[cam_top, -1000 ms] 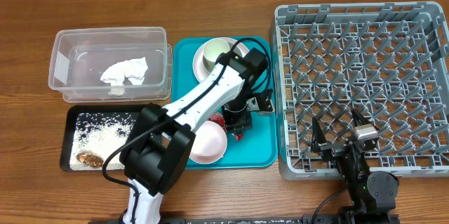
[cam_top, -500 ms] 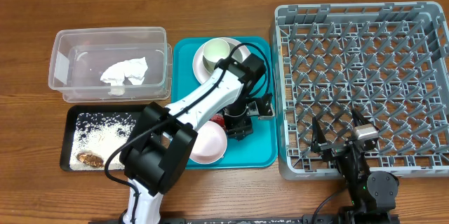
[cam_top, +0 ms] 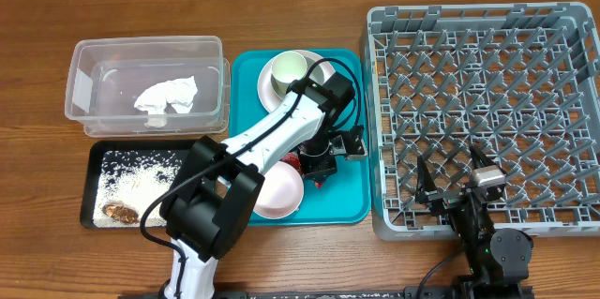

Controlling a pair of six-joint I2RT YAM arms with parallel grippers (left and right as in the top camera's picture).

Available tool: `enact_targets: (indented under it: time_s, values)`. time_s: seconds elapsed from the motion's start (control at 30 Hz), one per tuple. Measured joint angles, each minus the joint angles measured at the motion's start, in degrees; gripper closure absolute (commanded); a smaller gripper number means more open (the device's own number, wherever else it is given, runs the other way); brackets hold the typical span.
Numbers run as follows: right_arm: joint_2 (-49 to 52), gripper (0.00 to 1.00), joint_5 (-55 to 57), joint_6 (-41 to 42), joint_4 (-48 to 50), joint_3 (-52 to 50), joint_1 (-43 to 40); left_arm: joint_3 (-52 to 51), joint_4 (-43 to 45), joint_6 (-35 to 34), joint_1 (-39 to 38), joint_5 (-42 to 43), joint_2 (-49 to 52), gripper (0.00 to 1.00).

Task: Sort waste into correct bins and load items into the dishwasher
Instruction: 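Close the left gripper on the red wrapper, then lift the red wrapper with the left gripper off the teal tray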

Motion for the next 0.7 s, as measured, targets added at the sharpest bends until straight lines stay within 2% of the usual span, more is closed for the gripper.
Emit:
enact_targets:
  time_s: [0.3,0.57,0.6,0.67,0.7]
  values:
    - [0.0,0.0,-0.02,0.0,-0.02,0.0,0.0,0.0,-0.68,0.02,0.0,0.0,0.0,0.6]
    - [0.0,0.0,-0.02,-0.02,-0.02,0.0,0.0,0.0,-0.63,0.02,0.0,0.0,0.0,0.73]
    - [0.0,0.0,-0.02,0.0,-0.02,0.0,0.0,0.0,-0.63,0.02,0.0,0.0,0.0,0.78]
    - [0.0,0.0,0.0,-0.02,-0.02,0.0,0.0,0.0,-0.48,-0.15,0.0,0.02,0.0,0.96]
    - [0.0,0.0,0.0,-0.02,-0.02,0.0,0.0,0.0,-0.17,-0.22,0.0,0.0,0.0,0.96]
